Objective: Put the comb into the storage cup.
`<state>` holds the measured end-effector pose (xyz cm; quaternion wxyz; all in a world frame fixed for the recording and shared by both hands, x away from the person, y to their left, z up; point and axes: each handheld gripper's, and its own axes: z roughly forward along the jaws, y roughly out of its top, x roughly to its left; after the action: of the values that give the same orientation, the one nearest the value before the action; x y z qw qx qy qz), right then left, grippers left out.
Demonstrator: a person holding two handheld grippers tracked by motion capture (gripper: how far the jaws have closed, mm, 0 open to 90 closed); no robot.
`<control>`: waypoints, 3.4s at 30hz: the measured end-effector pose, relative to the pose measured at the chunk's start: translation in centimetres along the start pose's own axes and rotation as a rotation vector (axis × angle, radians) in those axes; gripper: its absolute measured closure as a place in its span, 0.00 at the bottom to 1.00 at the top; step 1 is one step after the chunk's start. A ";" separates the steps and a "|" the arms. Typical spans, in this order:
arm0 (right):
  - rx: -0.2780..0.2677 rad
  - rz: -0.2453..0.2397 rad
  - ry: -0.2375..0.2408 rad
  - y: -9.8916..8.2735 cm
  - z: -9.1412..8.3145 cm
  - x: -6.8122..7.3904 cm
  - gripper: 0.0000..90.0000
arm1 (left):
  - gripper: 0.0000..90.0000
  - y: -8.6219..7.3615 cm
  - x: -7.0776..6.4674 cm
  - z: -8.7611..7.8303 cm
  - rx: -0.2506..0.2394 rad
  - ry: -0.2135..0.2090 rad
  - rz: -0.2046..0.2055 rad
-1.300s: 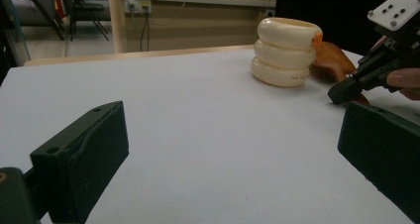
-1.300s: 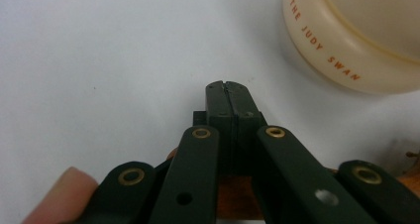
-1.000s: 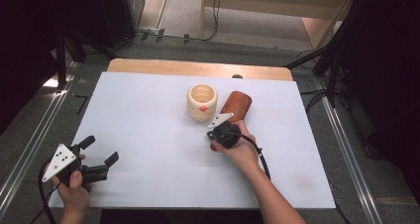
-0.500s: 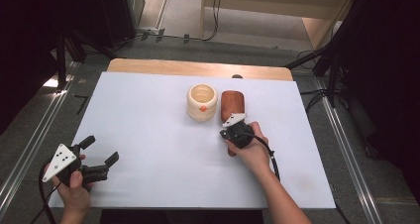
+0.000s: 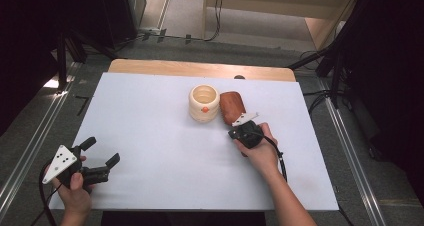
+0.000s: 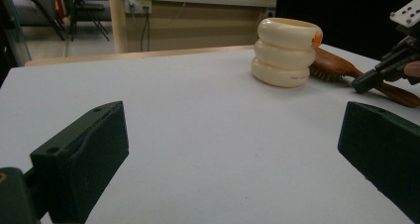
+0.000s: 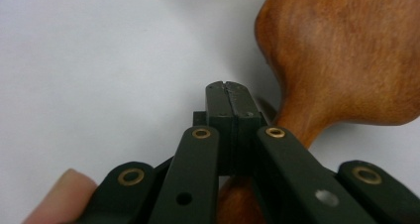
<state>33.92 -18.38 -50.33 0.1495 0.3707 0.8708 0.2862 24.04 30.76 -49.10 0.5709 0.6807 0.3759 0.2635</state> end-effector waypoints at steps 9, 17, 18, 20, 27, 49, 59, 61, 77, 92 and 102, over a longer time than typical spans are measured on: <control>-0.071 0.124 -0.050 1.0 -3.8 0.0 0.64 | 0.00 0.0 0.0 0.0 -0.001 -0.001 -0.001; -0.014 0.279 -0.121 1.1 -3.4 -0.2 0.56 | 0.00 0.0 0.1 -0.1 -0.005 -0.004 -0.007; -0.005 0.314 -0.132 1.1 -3.1 -0.3 0.56 | 0.00 0.0 0.1 -0.1 -0.005 -0.006 -0.007; 0.005 0.331 -0.141 1.1 -3.1 -0.4 0.56 | 0.00 0.0 0.1 -0.1 -0.005 -0.008 -0.007; 0.074 0.450 -0.122 1.2 -1.7 -0.6 0.59 | 0.00 0.0 0.1 -0.1 -0.006 -0.012 -0.008; 0.013 0.518 -0.235 0.3 0.3 0.0 0.78 | 0.00 0.0 0.0 0.0 -0.004 -0.006 -0.003; -0.109 0.522 -0.252 -0.8 -0.6 -0.4 0.78 | 0.00 0.0 0.0 0.0 -0.001 -0.007 0.001; -0.131 0.515 -0.263 -0.9 -0.9 -0.4 0.78 | 0.00 0.0 0.0 0.1 0.000 -0.005 0.002; -0.358 0.464 -0.246 -1.5 -4.5 -0.2 0.78 | 0.00 0.1 -0.2 0.2 0.012 0.008 0.019; -0.485 0.392 -0.225 -2.0 -5.8 1.1 0.78 | 0.00 0.4 -0.1 0.2 0.023 0.020 0.014; -0.554 0.375 -0.199 -2.7 -6.7 1.7 0.78 | 0.00 1.4 -0.9 0.2 0.027 0.034 0.054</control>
<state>28.13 -21.25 -46.74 0.2735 0.4958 0.6578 0.4967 23.99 29.82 -47.76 0.5479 0.6936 0.3704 0.2855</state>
